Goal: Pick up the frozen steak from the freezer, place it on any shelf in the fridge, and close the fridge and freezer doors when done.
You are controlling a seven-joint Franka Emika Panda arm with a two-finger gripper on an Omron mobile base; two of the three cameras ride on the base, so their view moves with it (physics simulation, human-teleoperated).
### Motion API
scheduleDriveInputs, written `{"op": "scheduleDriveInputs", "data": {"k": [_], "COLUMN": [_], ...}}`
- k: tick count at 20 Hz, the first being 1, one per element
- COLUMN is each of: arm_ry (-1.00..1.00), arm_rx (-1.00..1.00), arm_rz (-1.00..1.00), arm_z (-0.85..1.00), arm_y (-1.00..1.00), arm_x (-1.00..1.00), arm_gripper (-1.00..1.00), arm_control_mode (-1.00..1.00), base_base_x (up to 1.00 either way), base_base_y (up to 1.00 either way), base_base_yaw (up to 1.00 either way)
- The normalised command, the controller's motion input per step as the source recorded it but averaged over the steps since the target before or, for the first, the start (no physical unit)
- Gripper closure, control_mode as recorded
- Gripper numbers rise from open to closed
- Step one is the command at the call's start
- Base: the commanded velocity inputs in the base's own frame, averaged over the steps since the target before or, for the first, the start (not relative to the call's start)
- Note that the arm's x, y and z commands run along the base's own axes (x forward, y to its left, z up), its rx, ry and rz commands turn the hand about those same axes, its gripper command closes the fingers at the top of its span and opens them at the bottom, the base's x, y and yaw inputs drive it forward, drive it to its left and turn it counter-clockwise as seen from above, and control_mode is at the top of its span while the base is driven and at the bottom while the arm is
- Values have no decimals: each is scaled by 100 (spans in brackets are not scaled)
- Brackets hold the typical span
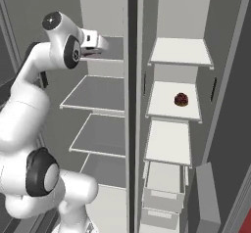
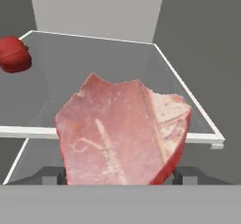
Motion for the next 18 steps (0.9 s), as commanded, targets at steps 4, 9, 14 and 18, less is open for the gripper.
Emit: {"op": "scheduleDriveInputs", "data": {"k": [4,9,14,18], "arm_ry": [18,4,-1,-10], "arm_rx": [0,0,0,2], "arm_rz": [0,0,0,0], "arm_z": [-26,-29,-26,0], "arm_y": [-2,0,0,-6], "arm_x": [100,100,73,-3], "arm_gripper": [100,100,-100,-100], "arm_control_mode": [-100,-100,-100,-100], "base_base_x": [0,0,0,0], "base_base_y": [0,0,0,0], "base_base_yaw": [0,0,0,0]}}
